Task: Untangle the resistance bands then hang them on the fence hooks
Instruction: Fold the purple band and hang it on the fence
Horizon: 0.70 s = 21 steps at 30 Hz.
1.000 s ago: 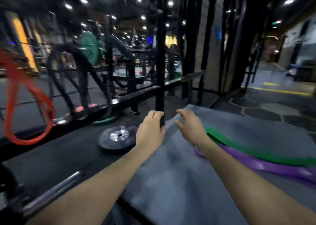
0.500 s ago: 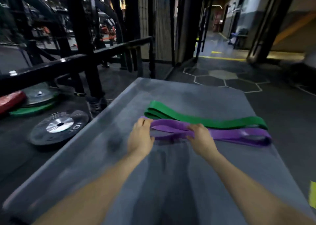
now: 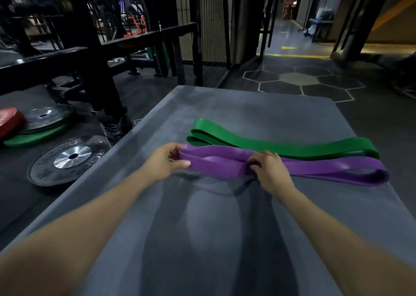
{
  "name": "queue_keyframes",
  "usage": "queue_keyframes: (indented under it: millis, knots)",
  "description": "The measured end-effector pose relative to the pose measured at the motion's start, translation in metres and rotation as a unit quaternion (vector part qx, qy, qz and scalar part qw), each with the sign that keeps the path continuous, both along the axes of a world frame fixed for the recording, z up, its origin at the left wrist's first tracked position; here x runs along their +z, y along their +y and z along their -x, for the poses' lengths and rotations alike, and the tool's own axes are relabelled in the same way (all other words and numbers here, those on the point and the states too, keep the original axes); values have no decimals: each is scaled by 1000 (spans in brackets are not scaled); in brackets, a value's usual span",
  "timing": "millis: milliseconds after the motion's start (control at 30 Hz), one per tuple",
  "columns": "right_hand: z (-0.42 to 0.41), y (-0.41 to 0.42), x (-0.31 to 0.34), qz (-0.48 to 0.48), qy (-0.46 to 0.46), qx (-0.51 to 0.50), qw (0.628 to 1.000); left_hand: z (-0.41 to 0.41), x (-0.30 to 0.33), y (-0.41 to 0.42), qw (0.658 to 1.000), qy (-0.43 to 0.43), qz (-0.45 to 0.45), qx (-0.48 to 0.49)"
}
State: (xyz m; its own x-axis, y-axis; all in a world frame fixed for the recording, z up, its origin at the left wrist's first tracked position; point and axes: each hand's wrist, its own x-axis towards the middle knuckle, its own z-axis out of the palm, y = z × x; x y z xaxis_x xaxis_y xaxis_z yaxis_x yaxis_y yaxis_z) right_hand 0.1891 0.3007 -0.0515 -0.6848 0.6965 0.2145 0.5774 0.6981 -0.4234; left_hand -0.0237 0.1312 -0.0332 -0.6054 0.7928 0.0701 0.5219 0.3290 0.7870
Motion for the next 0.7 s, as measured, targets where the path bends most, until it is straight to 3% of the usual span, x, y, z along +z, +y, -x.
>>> queue_keyframes:
  millis: [67, 233, 367, 600, 700]
  knots:
    - [1, 8, 2, 14, 28, -9, 999, 5, 4, 5, 997, -67, -25, 14]
    - [5, 19, 3, 7, 47, -35, 998, 14, -7, 26, 987, -117, -18, 111]
    - [12, 20, -1, 4, 52, -50, 997, 16, -16, 37, 977, -103, 6, 188]
    - [11, 20, -15, -6, 76, -67, 995, 20, -29, 50, 972, -16, 96, 214]
    - [11, 20, -16, -8, 83, -69, 994, 19, -30, 53, 967, -26, 89, 236]
